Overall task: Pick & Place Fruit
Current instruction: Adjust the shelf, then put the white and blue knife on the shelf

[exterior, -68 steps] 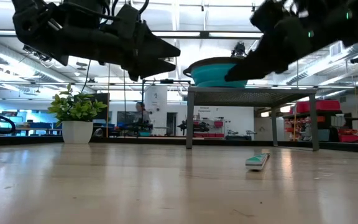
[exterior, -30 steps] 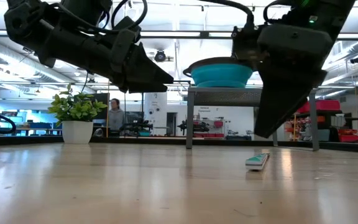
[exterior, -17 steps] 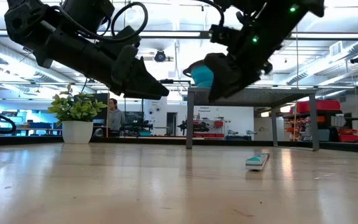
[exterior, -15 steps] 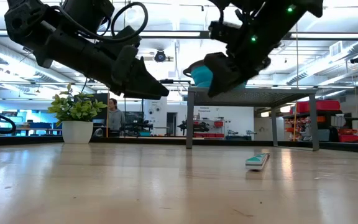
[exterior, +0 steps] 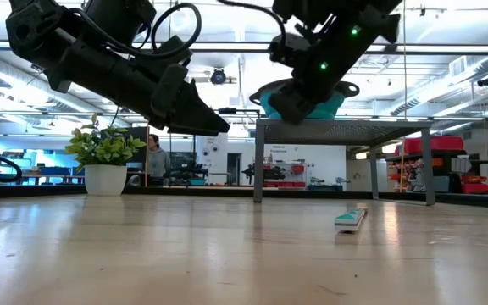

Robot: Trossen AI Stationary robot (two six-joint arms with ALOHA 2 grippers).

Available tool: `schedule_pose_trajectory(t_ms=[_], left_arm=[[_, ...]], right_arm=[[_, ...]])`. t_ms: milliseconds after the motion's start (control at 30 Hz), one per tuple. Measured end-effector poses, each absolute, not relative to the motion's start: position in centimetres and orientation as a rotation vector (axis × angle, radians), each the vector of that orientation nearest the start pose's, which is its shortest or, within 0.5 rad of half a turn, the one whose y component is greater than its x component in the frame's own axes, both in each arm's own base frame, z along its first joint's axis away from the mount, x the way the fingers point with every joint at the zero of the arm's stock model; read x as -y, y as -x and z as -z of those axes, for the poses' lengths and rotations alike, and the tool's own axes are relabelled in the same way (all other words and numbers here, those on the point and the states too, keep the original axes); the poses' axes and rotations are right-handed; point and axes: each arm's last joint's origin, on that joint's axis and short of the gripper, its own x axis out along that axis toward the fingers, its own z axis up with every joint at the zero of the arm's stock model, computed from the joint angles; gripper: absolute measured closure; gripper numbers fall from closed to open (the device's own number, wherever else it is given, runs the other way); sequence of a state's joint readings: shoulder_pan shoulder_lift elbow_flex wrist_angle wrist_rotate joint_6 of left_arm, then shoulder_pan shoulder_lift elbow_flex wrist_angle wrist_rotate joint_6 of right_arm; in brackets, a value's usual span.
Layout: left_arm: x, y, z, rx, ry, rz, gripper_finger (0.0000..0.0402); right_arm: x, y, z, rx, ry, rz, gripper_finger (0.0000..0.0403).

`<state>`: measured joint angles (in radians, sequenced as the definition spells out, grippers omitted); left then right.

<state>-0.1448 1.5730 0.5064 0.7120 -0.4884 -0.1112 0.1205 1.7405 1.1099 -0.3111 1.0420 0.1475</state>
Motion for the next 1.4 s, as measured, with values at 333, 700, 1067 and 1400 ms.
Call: schedule_pose_trajectory(t_ms=[333,700,1067,1400], left_arm=[[2.7,-27.8,-15.0,-0.319,-0.005,-0.359,0.0077],[2.7,-27.8,-14.9,-0.324,-0.006,-0.359,0.0077],[2.7,-27.8,-14.9,-0.327,-0.008,-0.359,0.0077],[2.7,-27.7,-14.8,-0.335,-0.010,-0.359,0.0077]], right_arm=[[-0.3,-34.8,-20.0,-0.787,0.384,0.868,0.0398],[0.7,-34.9,-20.0,-0.792,0.365,0.885,0.0399],[0.4,-35.0,-19.8,-0.806,0.312,0.804,0.0400],[-1.8,-35.0,-20.0,-0.776,0.338,0.764,0.0400]])
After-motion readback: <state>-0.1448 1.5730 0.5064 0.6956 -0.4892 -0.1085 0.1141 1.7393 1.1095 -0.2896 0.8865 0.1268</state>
